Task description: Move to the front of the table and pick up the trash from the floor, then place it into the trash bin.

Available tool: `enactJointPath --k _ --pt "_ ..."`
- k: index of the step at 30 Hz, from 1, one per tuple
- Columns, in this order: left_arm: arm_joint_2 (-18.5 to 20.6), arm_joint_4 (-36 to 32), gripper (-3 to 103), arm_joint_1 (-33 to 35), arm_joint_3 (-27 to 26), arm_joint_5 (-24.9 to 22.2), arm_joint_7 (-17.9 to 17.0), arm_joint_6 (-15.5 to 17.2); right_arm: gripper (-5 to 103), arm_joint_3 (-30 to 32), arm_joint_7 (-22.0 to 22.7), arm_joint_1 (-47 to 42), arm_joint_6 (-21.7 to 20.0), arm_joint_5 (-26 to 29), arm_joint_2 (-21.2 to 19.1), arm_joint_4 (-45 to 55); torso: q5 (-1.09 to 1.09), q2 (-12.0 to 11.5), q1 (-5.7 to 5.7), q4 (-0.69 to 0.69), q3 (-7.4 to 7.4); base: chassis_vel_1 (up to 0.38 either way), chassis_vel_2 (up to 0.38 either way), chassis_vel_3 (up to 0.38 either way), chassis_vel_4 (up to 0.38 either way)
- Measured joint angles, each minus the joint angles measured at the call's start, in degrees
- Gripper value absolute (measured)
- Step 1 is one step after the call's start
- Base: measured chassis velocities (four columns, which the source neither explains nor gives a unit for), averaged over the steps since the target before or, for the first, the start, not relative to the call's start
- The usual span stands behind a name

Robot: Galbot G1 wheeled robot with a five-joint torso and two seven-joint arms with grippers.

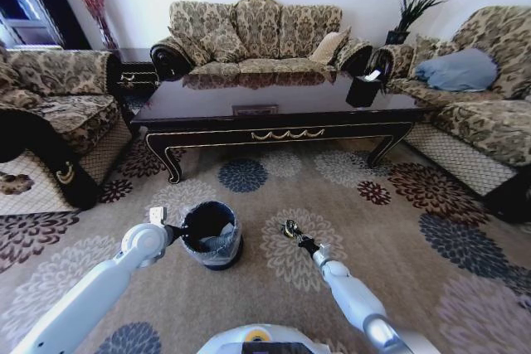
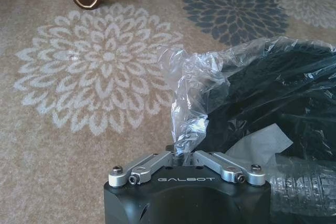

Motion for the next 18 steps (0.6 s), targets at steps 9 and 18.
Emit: enactJointPath --k 9,18 --pt "-0.6 -0.9 0 -0.1 1.3 0.5 0.0 0.0 1 0.2 1.8 -6.5 -1.3 3.7 -4.7 12.8 0.03 0.0 0.0 0.0 0.01 0.0 0.0 0.0 0.0" --pt "-1.3 -2.2 0 -2.2 5.5 1.3 -0.3 0.0 1 4.7 6.7 -18.9 -5.1 10.0 -17.1 41.3 -0.01 0.0 0.0 -0.01 0.0 0.0 0.0 0.0 0.0"
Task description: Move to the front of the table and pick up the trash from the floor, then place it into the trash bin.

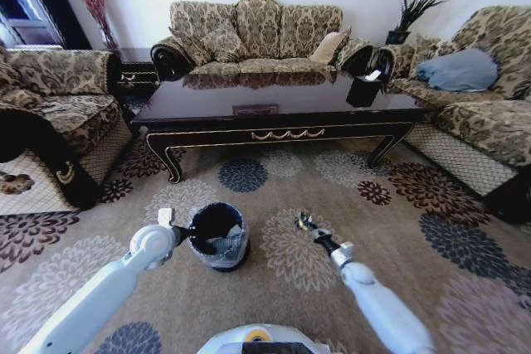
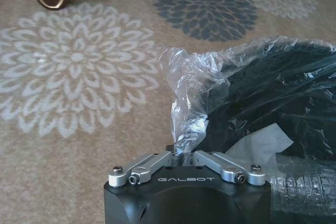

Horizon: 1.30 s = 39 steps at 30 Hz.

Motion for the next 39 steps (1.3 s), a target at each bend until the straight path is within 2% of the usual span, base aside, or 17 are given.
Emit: enactJointPath --k 4,6,9,13,17,18,23,27,35,36,38,39 --pt "-0.1 -0.9 0 -1.5 2.6 0.0 -0.4 0.0 1 2.6 0.9 -5.7 -0.6 1.3 -3.1 11.7 0.01 0.0 0.0 -0.03 0.0 0.0 0.0 0.0 0.0" --pt "-0.6 -1.9 0 -1.8 3.6 -0.2 -1.0 0.0 1 2.7 1.5 -7.8 -1.3 2.2 -4.6 19.4 0.01 0.0 0.0 0.02 0.0 0.0 0.0 0.0 0.0" --pt "-1.2 -2.0 0 -2.9 5.0 -0.3 -1.6 0.0 1 2.8 1.9 -9.5 -1.7 2.3 -5.3 24.4 0.01 0.0 0.0 0.04 0.0 0.0 0.0 0.0 0.0" --pt "-2.1 -0.9 0 -6.7 9.3 -1.1 -1.7 0.0 1 2.8 2.9 -13.1 -1.9 1.3 -6.7 30.9 0.01 0.0 0.0 0.01 0.0 0.0 0.0 0.0 0.0" --pt "-5.1 1.9 0 -13.5 16.6 -2.4 -1.8 0.0 1 3.0 3.5 -16.3 -2.0 -0.9 -7.2 36.3 0.01 0.0 0.0 0.0 0.0 0.0 0.0 0.0 0.0" --pt "-5.1 1.9 0 -13.5 16.6 -2.4 -1.8 0.0 1 3.0 3.5 -16.3 -2.0 -0.9 -7.2 36.3 0.01 0.0 0.0 0.0 0.0 0.0 0.0 0.0 0.0" --pt "-8.7 2.5 0 -19.4 24.0 -5.5 -3.7 0.0 1 1.7 3.7 -18.1 -2.0 -3.8 -7.2 37.3 0.02 0.0 0.0 -0.01 0.0 0.0 0.0 0.0 0.0" --pt "-10.6 3.1 0 -20.7 26.5 -5.7 -4.5 0.0 1 0.6 3.5 -18.6 -1.9 -5.4 -7.3 37.8 0.02 0.0 0.0 0.0 0.0 0.0 0.0 0.0 0.0" --pt "-11.5 3.8 0 -20.4 27.0 -5.0 -4.8 0.0 1 0.8 2.5 -20.3 -1.3 -7.1 -7.3 37.4 0.01 0.0 0.0 0.01 0.0 0.0 0.0 0.0 0.0" --pt "-11.2 3.6 0 -20.1 26.7 -5.0 -4.8 0.0 7 1.0 2.2 -20.7 -1.0 -7.4 -7.3 37.3 0.0 0.0 0.0 0.0 0.0 0.0 0.0 0.0 0.0" --pt "-11.0 3.4 0 -19.8 26.4 -5.0 -4.8 0.0 7 1.0 2.1 -21.0 -0.9 -7.6 -7.3 37.3 0.0 0.0 0.0 0.01 0.0 0.0 0.0 0.0 0.0" --pt "-10.9 3.4 0 -19.7 26.1 -4.9 -4.8 0.0 12 1.0 2.0 -21.0 -0.9 -7.7 -7.2 37.2 0.01 0.0 0.0 0.01 0.0 0.0 0.0 0.0 0.0"
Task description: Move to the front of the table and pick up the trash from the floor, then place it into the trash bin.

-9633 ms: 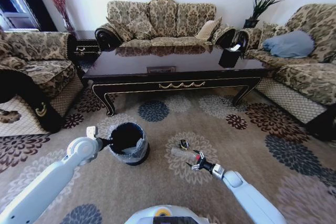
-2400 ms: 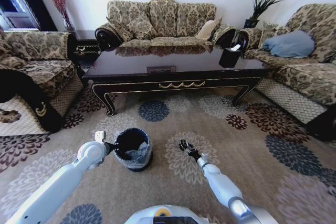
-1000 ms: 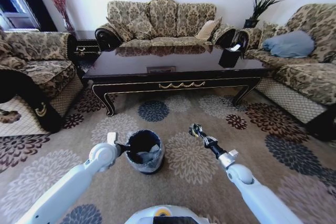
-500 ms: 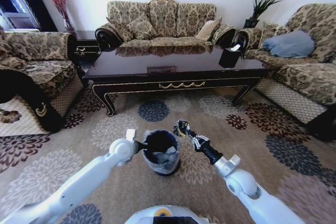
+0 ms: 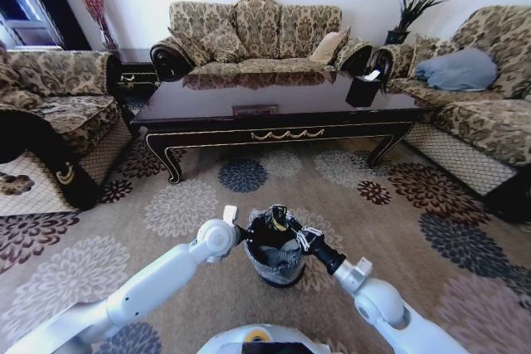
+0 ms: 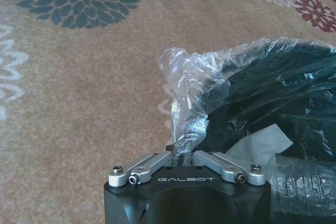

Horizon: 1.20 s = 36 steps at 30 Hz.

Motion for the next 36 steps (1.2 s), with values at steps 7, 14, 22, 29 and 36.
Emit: enactJointPath --k 7,14,22,29,36 --pt "0.5 -0.3 0 2.2 -3.0 1.0 0.0 0.0 39 -0.4 -0.2 0.0 0.2 -0.4 0.7 -0.5 -0.01 0.0 0.0 0.0 0.0 0.0 0.0 0.0 0.0" --pt "2.2 -1.4 0 3.6 -5.3 1.1 -0.5 0.0 61 -0.1 -0.1 0.6 0.2 0.6 1.3 -0.4 -0.01 0.0 0.0 0.0 0.0 0.0 0.0 0.0 0.0" --pt "7.3 -2.0 0 8.1 -16.7 -0.7 -1.8 0.0 94 1.4 0.9 1.6 0.1 2.5 2.6 -1.4 -0.01 0.0 0.0 0.02 0.0 0.0 0.0 0.0 0.0" --pt "11.1 -3.8 0 12.8 -21.4 -2.0 -1.7 0.0 100 1.1 0.9 1.7 0.2 2.4 3.0 -3.0 -0.01 0.0 0.0 0.0 0.0 0.0 0.0 0.0 0.0" --pt "11.3 -3.8 0 19.6 -26.6 -1.2 -0.9 0.0 100 1.1 0.8 0.7 0.7 1.6 3.5 -4.5 0.0 0.0 0.0 0.0 0.0 0.0 0.0 0.0 0.0"
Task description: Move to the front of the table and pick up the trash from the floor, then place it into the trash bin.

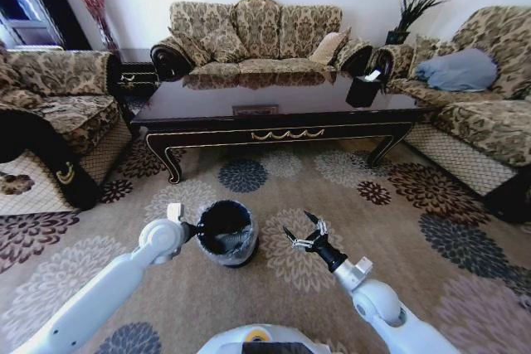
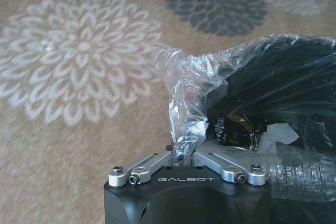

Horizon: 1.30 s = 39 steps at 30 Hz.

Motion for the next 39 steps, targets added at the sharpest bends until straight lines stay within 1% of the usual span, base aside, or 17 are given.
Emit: enactJointPath --k 3,10,16,17,19,22,24,27,28,31,32,34,35,38,39 --pt "-1.0 1.1 0 2.2 -1.2 1.5 0.6 0.0 100 0.5 -0.1 -1.0 0.3 -0.4 0.2 -0.6 -0.01 0.0 0.0 0.01 0.0 0.0 0.0 0.0 0.0" --pt "-3.0 3.5 0 3.4 -2.7 3.0 0.6 0.0 100 0.1 -0.1 -1.4 0.5 -1.3 1.2 -1.8 0.0 0.0 0.0 0.0 0.0 0.0 0.0 0.0 0.0" --pt "-3.2 4.1 -1 3.8 -3.1 2.8 0.5 -0.1 100 0.1 -0.1 -1.7 0.9 -1.9 1.6 -2.5 0.01 0.0 0.0 -0.01 -0.01 0.0 0.0 0.0 0.0" --pt "-3.2 4.0 4 3.8 -3.0 2.6 0.6 -0.1 100 0.1 -0.1 -1.7 0.9 -1.9 1.7 -2.5 0.0 0.0 0.0 -0.01 0.0 0.0 0.0 0.0 0.0" --pt "-3.2 3.9 4 3.7 -3.0 2.6 0.6 -0.1 100 0.1 -0.1 -1.6 0.9 -1.9 1.7 -2.7 -0.02 0.0 0.0 -0.01 0.0 0.0 0.0 0.0 0.0" --pt "-3.8 3.3 20 3.4 -3.5 3.5 0.5 -0.1 100 0.1 -0.1 -1.5 0.9 -2.0 2.3 -3.2 -0.01 0.0 0.0 0.0 0.0 0.0 0.0 0.0 0.0" --pt "-3.9 3.1 20 3.3 -3.7 3.5 0.5 -0.1 100 0.0 -0.1 -1.6 1.0 -2.2 2.5 -3.2 -0.01 0.0 0.0 -0.01 0.0 0.0 0.0 0.0 0.0" --pt "-3.6 2.6 36 3.3 -4.0 3.4 0.5 -0.1 100 0.0 -0.2 -1.9 1.1 -2.6 2.8 -3.3 0.0 0.0 0.0 -0.01 0.0 0.0 0.0 0.0 0.0" --pt "-3.6 2.6 36 3.3 -4.0 3.4 0.5 -0.1 100 0.0 -0.2 -1.9 1.1 -2.6 2.8 -3.3 0.0 0.0 0.0 -0.01 0.0 0.0 0.0 0.0 0.0" --pt "-3.5 2.6 53 3.3 -4.3 3.3 0.5 -0.1 100 0.0 -0.2 -1.9 1.2 -2.6 3.0 -3.3 -0.01 0.0 0.0 0.01 0.0 0.0 0.0 0.0 0.0" --pt "-3.5 2.6 53 3.3 -4.3 3.3 0.5 -0.1 100 0.0 -0.2 -1.9 1.2 -2.6 3.0 -3.3 -0.01 0.0 0.0 0.01 0.0 0.0 0.0 0.0 0.0" --pt "-3.6 2.6 64 3.3 -4.7 3.3 0.5 -0.1 100 0.1 -0.2 -1.9 1.2 -2.6 3.1 -3.4 0.0 0.0 0.0 0.01 0.0 0.0 0.0 0.0 0.0" --pt "-3.6 2.6 64 3.3 -4.7 3.3 0.5 -0.1 100 0.1 -0.2 -1.9 1.2 -2.6 3.1 -3.4 0.0 0.0 0.0 0.01 0.0 0.0 0.0 0.0 0.0" --pt "-3.6 2.4 80 3.3 -5.0 3.2 0.4 0.0 100 -0.1 -0.2 -1.8 1.2 -2.9 3.3 -3.6 0.0 0.0 0.0 0.0 0.0 0.0 0.0 0.0 0.0" --pt "-3.6 2.4 80 3.3 -5.0 3.2 0.4 0.0 100 -0.1 -0.2 -1.8 1.2 -2.9 3.3 -3.6 0.0 0.0 0.0 0.0 0.0 0.0 0.0 0.0 0.0"
